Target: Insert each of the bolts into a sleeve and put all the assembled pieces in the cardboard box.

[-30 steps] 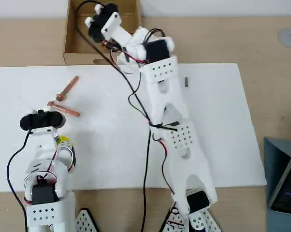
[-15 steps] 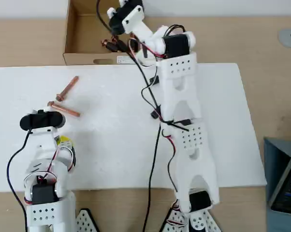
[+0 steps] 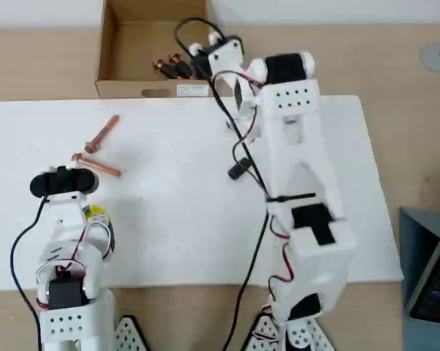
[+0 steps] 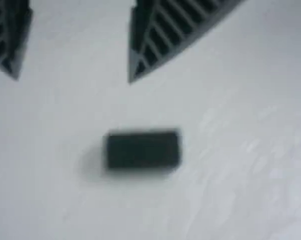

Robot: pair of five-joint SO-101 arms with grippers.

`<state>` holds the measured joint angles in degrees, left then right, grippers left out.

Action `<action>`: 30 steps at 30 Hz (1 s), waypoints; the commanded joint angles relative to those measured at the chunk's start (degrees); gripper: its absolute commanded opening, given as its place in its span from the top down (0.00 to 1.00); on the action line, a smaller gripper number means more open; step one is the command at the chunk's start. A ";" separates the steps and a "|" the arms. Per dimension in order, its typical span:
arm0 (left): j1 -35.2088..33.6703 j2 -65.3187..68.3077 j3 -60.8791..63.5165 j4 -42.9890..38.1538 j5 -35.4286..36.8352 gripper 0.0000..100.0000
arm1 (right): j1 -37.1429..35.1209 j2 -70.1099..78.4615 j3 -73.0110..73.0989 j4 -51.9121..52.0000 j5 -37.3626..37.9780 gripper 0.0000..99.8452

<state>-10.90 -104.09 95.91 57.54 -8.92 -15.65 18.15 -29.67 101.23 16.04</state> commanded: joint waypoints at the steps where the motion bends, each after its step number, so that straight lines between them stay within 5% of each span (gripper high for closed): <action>1: -0.62 -0.40 -0.18 -1.05 0.00 0.98 | 0.92 -7.34 6.90 1.05 -5.98 0.84; 10: -0.70 -0.40 -0.18 -1.05 0.00 0.98 | -0.22 -9.80 12.00 0.88 -22.86 0.83; 19: -0.70 -0.40 -0.18 -1.05 0.00 0.98 | -5.41 -4.09 12.00 0.62 -51.25 0.84; 30: -0.70 -0.40 -0.18 -1.05 0.00 0.98 | -7.96 6.73 11.47 -1.58 -56.09 0.83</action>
<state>-10.90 -104.09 95.91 57.54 -8.92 -23.21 24.31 -17.80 100.62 -39.16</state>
